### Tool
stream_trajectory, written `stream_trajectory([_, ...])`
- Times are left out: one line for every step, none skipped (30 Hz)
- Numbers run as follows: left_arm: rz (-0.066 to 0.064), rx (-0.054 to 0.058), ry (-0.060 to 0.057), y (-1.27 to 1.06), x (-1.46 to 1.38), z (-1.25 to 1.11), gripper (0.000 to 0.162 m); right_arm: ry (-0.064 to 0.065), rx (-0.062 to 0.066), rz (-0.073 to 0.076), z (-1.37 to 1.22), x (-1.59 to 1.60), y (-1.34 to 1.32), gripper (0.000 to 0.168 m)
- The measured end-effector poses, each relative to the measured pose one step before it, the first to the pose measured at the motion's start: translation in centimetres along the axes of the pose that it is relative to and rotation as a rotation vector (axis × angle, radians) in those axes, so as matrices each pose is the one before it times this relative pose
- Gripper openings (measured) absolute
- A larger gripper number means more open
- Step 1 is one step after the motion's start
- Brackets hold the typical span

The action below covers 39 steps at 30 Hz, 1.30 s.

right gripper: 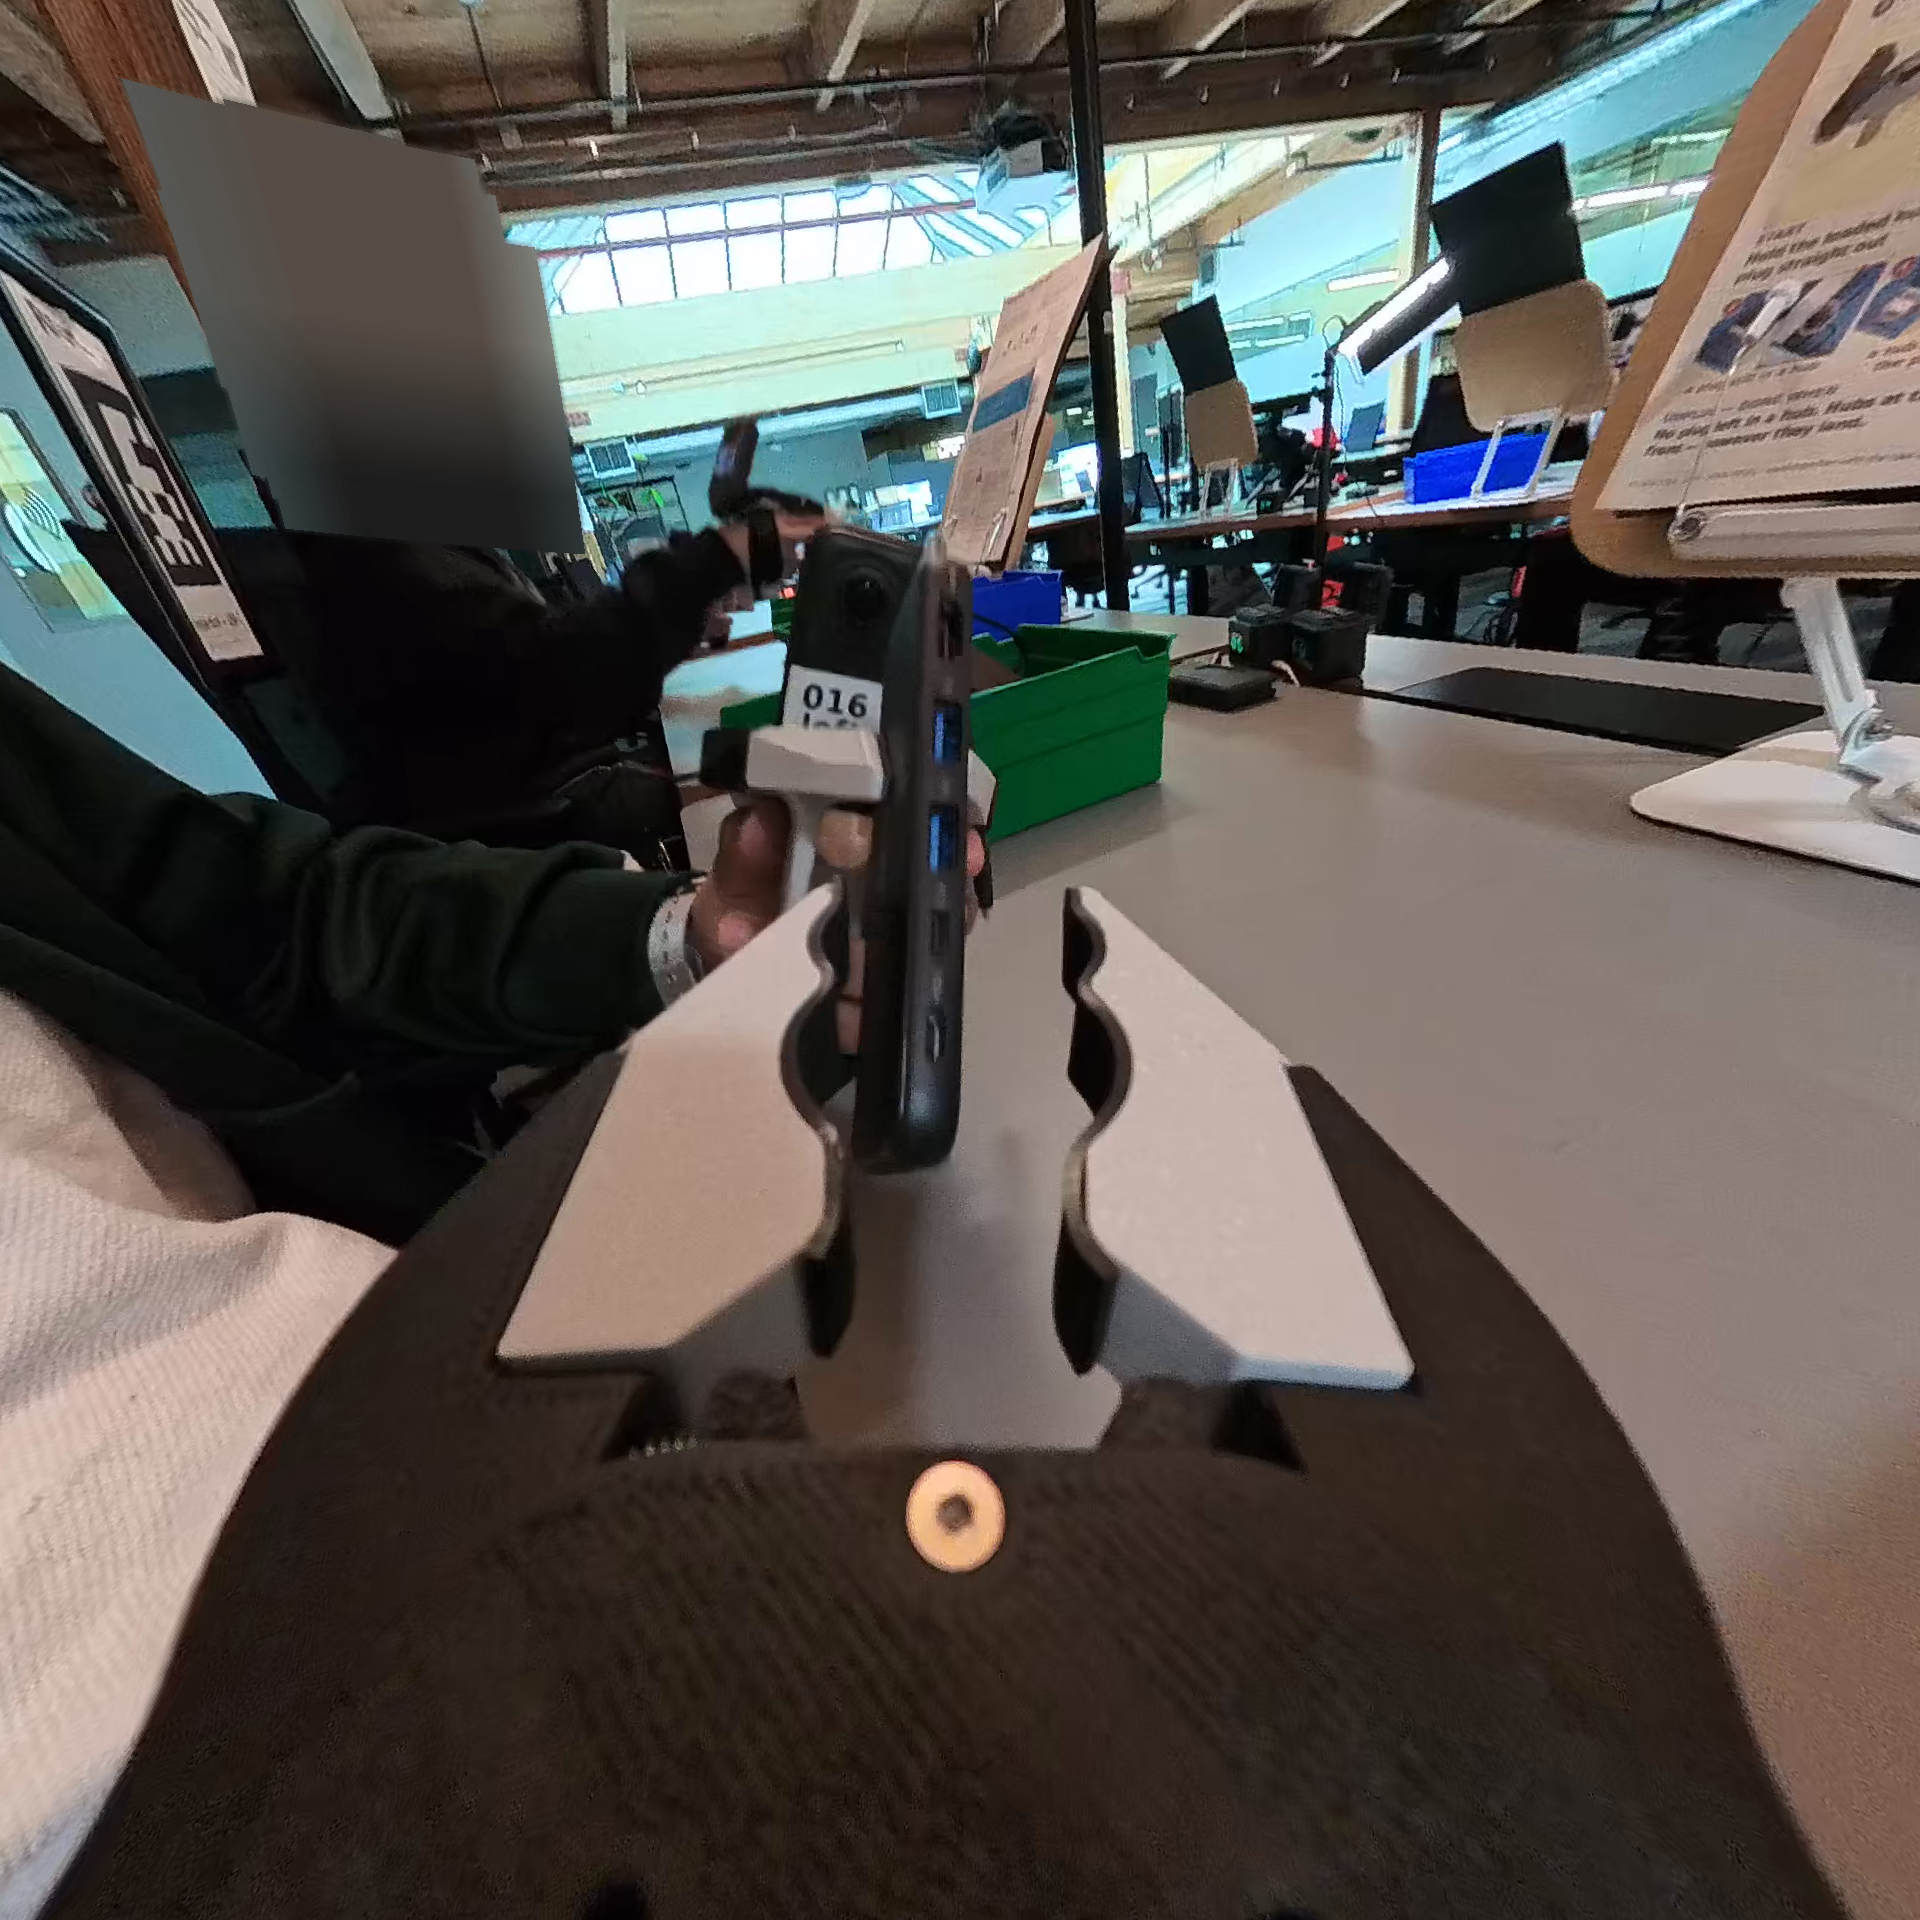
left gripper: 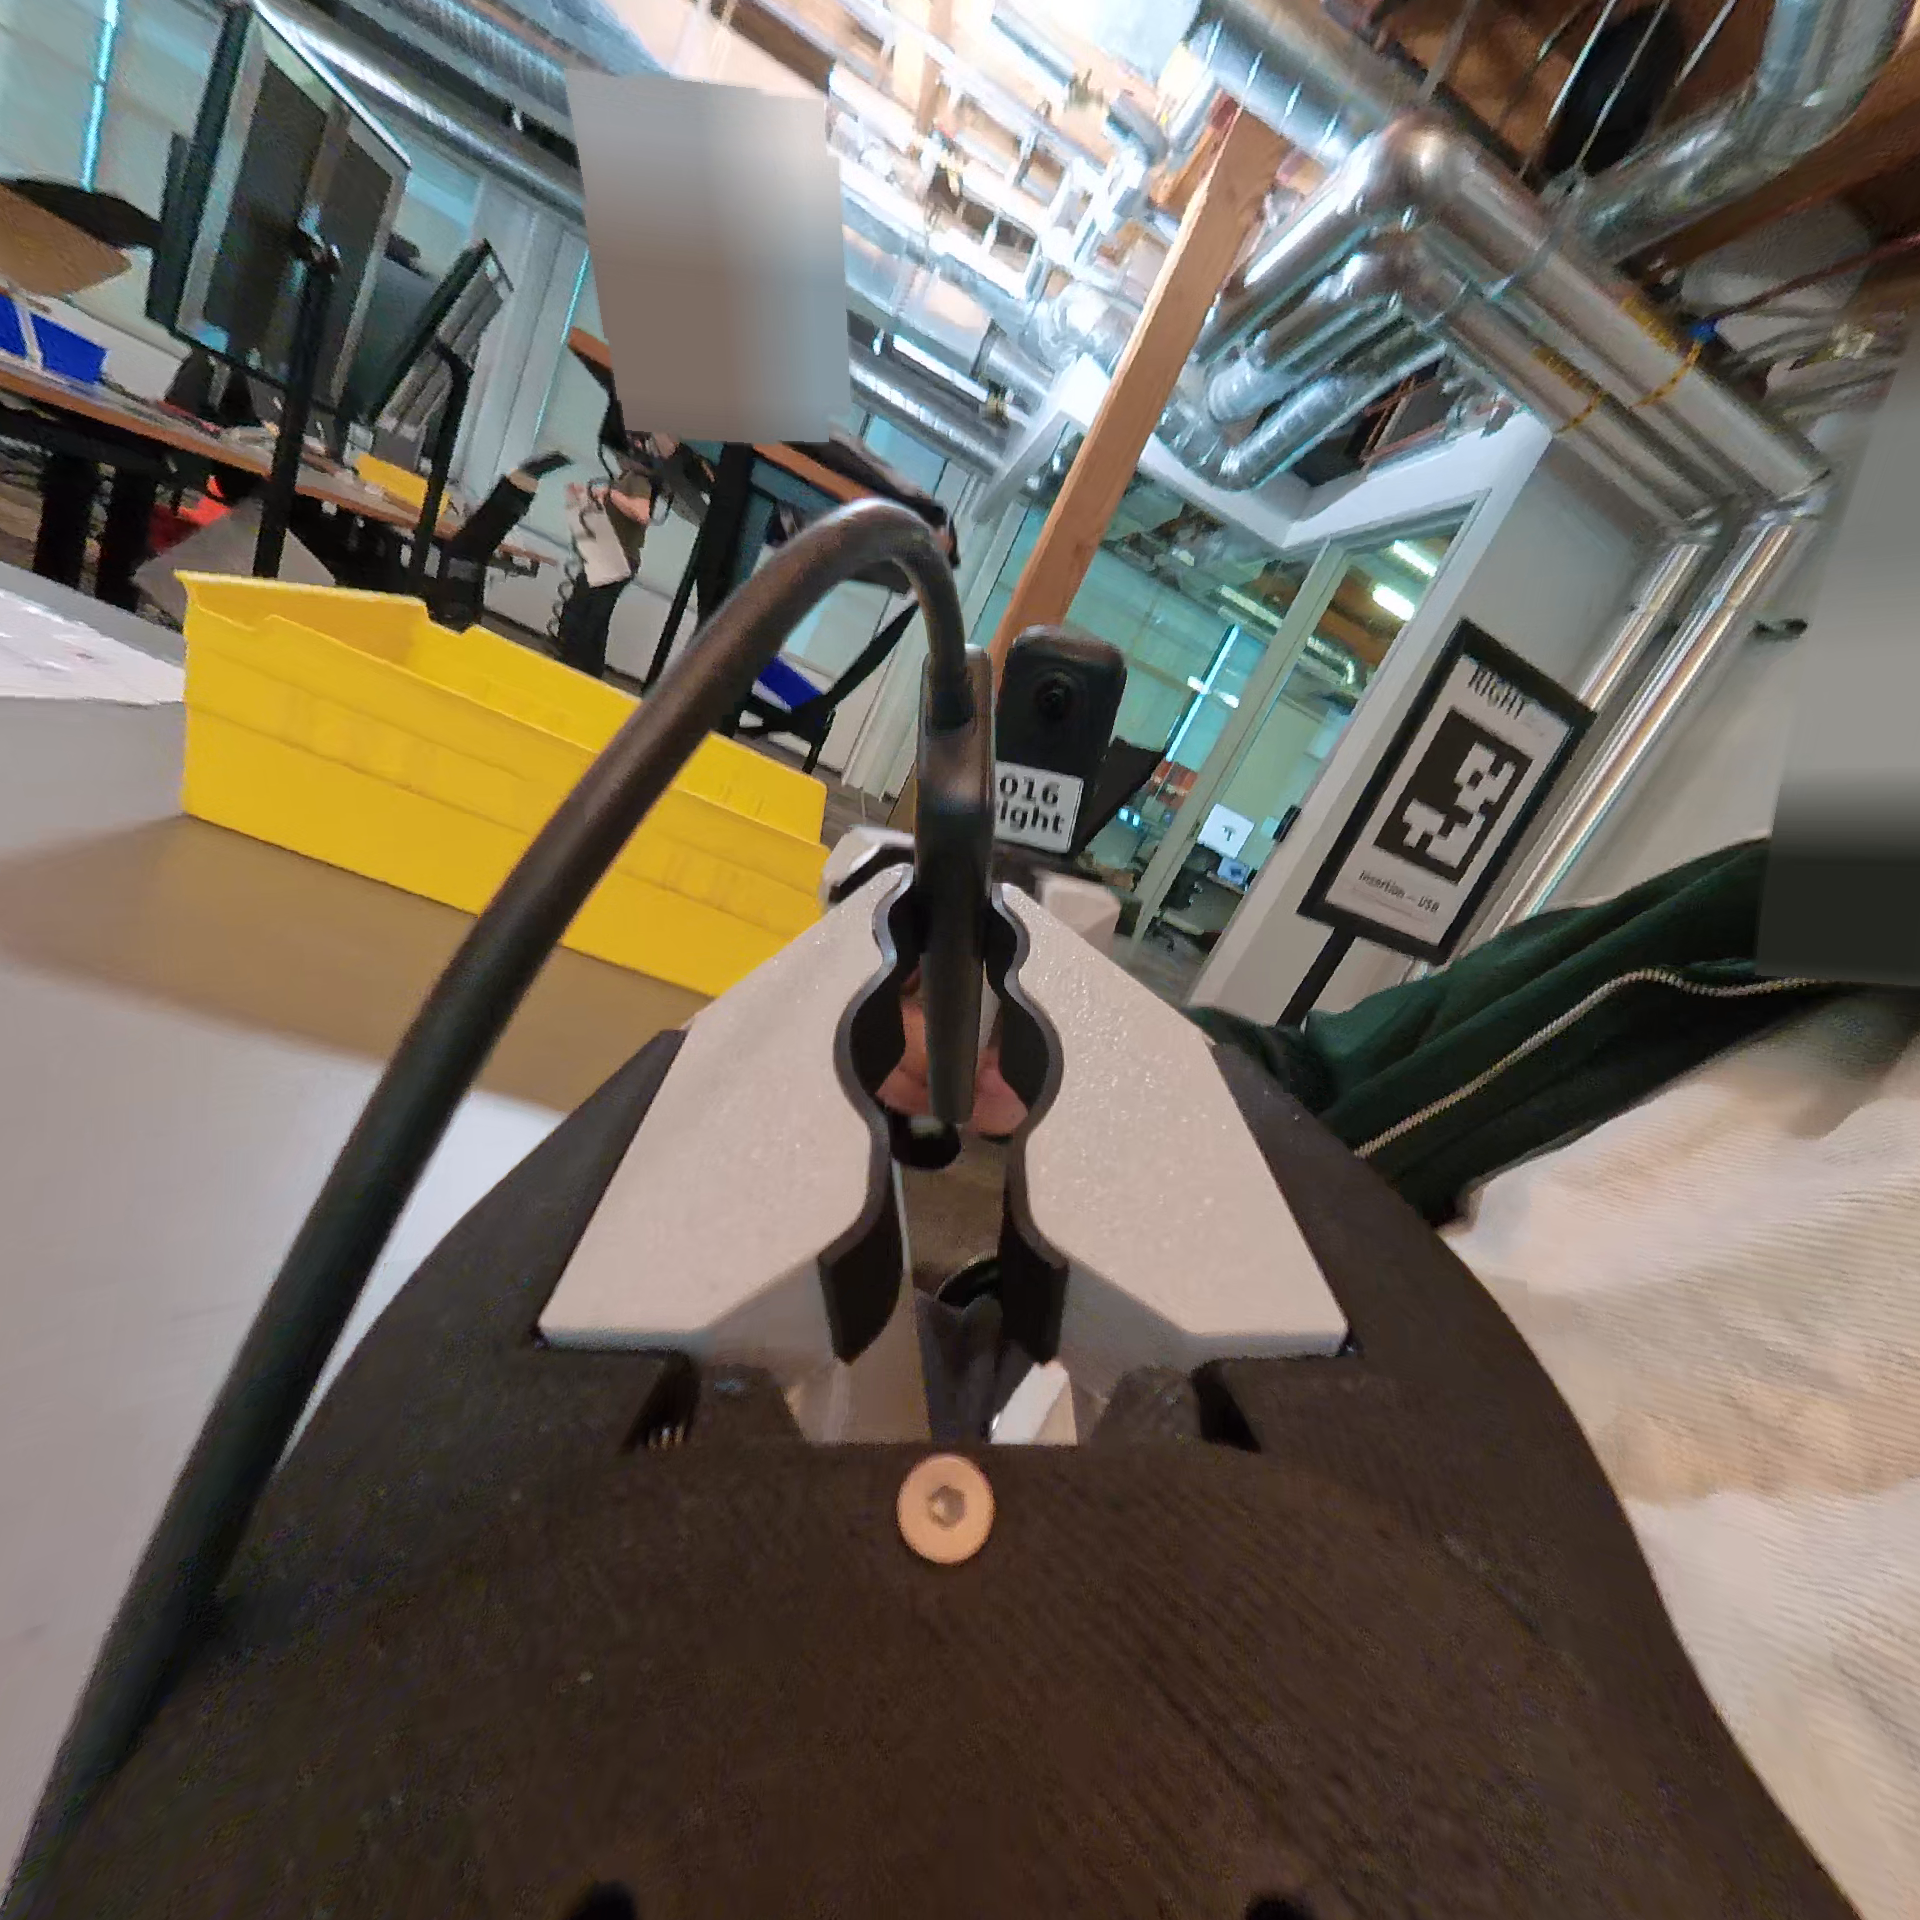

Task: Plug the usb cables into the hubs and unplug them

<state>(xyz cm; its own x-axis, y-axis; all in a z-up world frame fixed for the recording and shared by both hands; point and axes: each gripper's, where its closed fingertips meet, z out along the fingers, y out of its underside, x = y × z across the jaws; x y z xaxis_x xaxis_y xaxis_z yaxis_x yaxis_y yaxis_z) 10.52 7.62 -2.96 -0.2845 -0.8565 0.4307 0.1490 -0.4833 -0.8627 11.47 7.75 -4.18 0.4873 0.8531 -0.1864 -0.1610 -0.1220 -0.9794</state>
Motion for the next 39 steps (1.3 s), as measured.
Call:
stream_trajectory([0.0044,-0.0349,-0.0012,0.548,-0.153,0.011,0.009,-0.0083,0.0122,0.0111,-0.078,-0.053,-0.191,0.041])
stream_trajectory([-0.0009,-0.0392,-0.0039,0.634,-0.183,0.083,0.009,-0.0071,0.0053,0.0111,-0.034,-0.029,-0.07,0.041])
stream_trajectory([-0.0029,-0.0387,-0.0057,0.647,-0.187,0.141,0.009,-0.0048,-0.0041,0.0099,0.012,-0.004,0.094,0.041])
stream_trajectory([0.0028,-0.0281,-0.0021,0.514,-0.071,0.16,0.009,-0.0098,-0.0123,0.0089,0.064,-0.076,0.251,0.039])
stream_trajectory([0.0031,-0.0202,-0.0016,0.375,0.003,0.179,0.009,-0.0192,-0.0186,0.0094,0.096,-0.228,0.345,0.034])
stream_trajectory([0.0038,-0.0182,0.0039,0.293,0.099,0.16,0.009,-0.0158,-0.0234,0.0137,0.106,-0.183,0.405,0.025])
stream_trajectory([0.0072,-0.0095,0.0062,0.151,0.137,0.066,0.009,-0.0056,-0.0152,0.0203,0.027,-0.005,0.213,0.017])
stream_trajectory([0.0023,0.0027,0.0027,-0.047,0.072,0.022,0.009,-0.0083,-0.0039,0.0233,-0.042,-0.015,-0.011,0.011])
stream_trajectory([-0.0059,0.0061,0.0009,-0.099,0.03,0.025,0.01,-0.0106,-0.0026,0.0239,-0.026,-0.025,-0.085,0.011])
stream_trajectory([-0.0073,0.0107,0.0005,-0.14,0.014,0.051,0.01,-0.0054,0.0012,0.0212,-0.027,0.015,-0.119,0.01])
stream_trajectory([-0.0057,0.0112,-0.0007,-0.103,0.007,0.061,0.011,0.0014,0.006,0.0132,-0.035,0.063,-0.135,0.01])
stream_trajectory([-0.0036,0.0107,-0.012,-0.069,-0.136,0.065,0.012,0.0062,0.0088,0.0072,-0.066,0.094,-0.139,0.01])
stream_trajectory([0.0009,0.0101,-0.0133,-0.035,-0.149,0.039,0.013,0.0071,0.01,0.0059,-0.063,0.113,-0.135,0.009])
stream_trajectory([0.0055,0.006,-0.01,0.063,-0.078,0.024,0.014,0.0067,0.0132,0.008,-0.086,0.135,-0.201,0.009])
stream_trajectory([0.0048,0.0014,-0.0041,0.214,-0.024,0.083,0.017,0.0058,0.0192,0.0119,-0.108,0.153,-0.293,0.009])
stream_trajectory([-0.0059,0.0013,-0.0066,0.296,-0.109,0.202,0.021,0.0046,0.0241,0.0158,-0.125,0.154,-0.359,0.01])
stream_trajectory([-0.0184,0.0,-0.0069,0.398,-0.144,0.316,0.026,0.0028,0.0268,0.0191,-0.125,0.167,-0.37,0.01])
stream_trajectory([-0.0236,-0.004,0.0007,0.432,-0.043,0.384,0.028,0.0008,0.0271,0.0205,-0.13,0.155,-0.333,0.01])
stream_trajectory([-0.0153,-0.0011,0.01,0.22,0.152,0.346,0.028,-0.0007,0.0253,0.0194,-0.106,0.118,-0.293,0.01])
stream_trajectory([-0.0049,0.0183,-0.0001,-0.198,0.093,0.223,0.026,-0.0011,0.0211,0.0166,-0.082,0.081,-0.233,0.009])
stream_trajectory([0.001,0.0353,-0.0014,-0.501,0.095,0.084,0.024,-0.001,0.0142,0.0117,-0.046,0.041,-0.142,0.009])
stream_trajectory([-0.0027,0.0357,-0.0019,-0.54,0.049,-0.041,0.022,0.0,0.0067,0.0043,0.0,0.011,-0.035,0.009])
stream_trajectory([-0.0133,0.0246,-0.003,-0.377,-0.039,-0.088,0.021,0.0034,0.0021,-0.0034,0.034,-0.001,0.038,0.009])
stream_trajectory([-0.0221,0.0077,0.0031,-0.092,-0.033,-0.078,0.022,0.0059,0.0015,-0.008,0.076,0.014,0.05,0.009])
stream_trajectory([-0.0272,-0.0011,0.009,0.056,0.0,-0.043,0.024,0.0026,0.0031,-0.0077,0.106,-0.055,0.043,0.009])
stream_trajectory([-0.0282,0.0042,0.0074,0.012,-0.037,0.003,0.025,-0.0034,0.006,-0.0029,0.14,-0.109,0.031,0.009])
stream_trajectory([-0.0244,0.0134,0.0057,-0.088,-0.011,0.04,0.025,-0.0058,0.0107,0.0036,0.146,-0.108,-0.028,0.009])
stream_trajectory([-0.0178,0.0174,0.0051,-0.141,0.006,0.043,0.025,-0.0049,0.0152,0.0085,0.148,-0.07,-0.081,0.009])
stream_trajectory([-0.0111,0.0161,0.0009,-0.12,-0.019,0.056,0.023,-0.0018,0.0173,0.0104,0.098,-0.011,-0.109,0.009])
stream_trajectory([-0.0011,0.0145,-0.0001,-0.134,0.014,0.019,0.016,0.0036,0.0173,0.0096,0.058,0.054,-0.122,0.009])
stream_trajectory([0.0078,0.0117,-0.0007,-0.145,0.055,-0.013,0.012,0.0081,0.0159,0.007,0.012,0.124,-0.096,0.009])
stream_trajectory([0.0111,0.0012,-0.0056,-0.026,-0.015,0.009,0.012,0.0058,0.0132,0.0059,-0.007,0.107,-0.077,0.009])
stream_trajectory([0.0082,-0.0002,0.001,-0.033,0.042,-0.023,0.012,-0.0014,0.0093,0.0074,0.011,0.024,-0.037,0.009])
stream_trajectory([-0.0021,-0.0005,0.0023,-0.008,0.013,-0.042,0.011,-0.0045,0.0049,0.0081,0.039,-0.009,0.001,0.009])
stream_trajectory([-0.0097,-0.0008,-0.0001,0.01,-0.049,-0.018,0.011,-0.0013,0.0015,0.0047,0.037,0.024,0.028,0.009])
stream_trajectory([-0.011,-0.0004,0.0008,0.035,-0.042,-0.004,0.012,0.0012,0.0004,-0.0009,0.03,0.033,0.037,0.009])
stream_trajectory([-0.0088,-0.0021,0.0021,0.045,-0.01,0.027,0.012,0.0009,-0.001,-0.0037,0.048,-0.01,0.053,0.009])
stream_trajectory([-0.0025,-0.0006,0.0009,0.028,0.021,0.032,0.012,0.001,-0.002,-0.0033,0.072,-0.043,0.075,0.009])
stream_trajectory([-0.0005,0.0009,0.0033,0.023,0.081,0.031,0.012,-0.0005,-0.0001,-0.0005,0.069,-0.066,0.066,0.009])
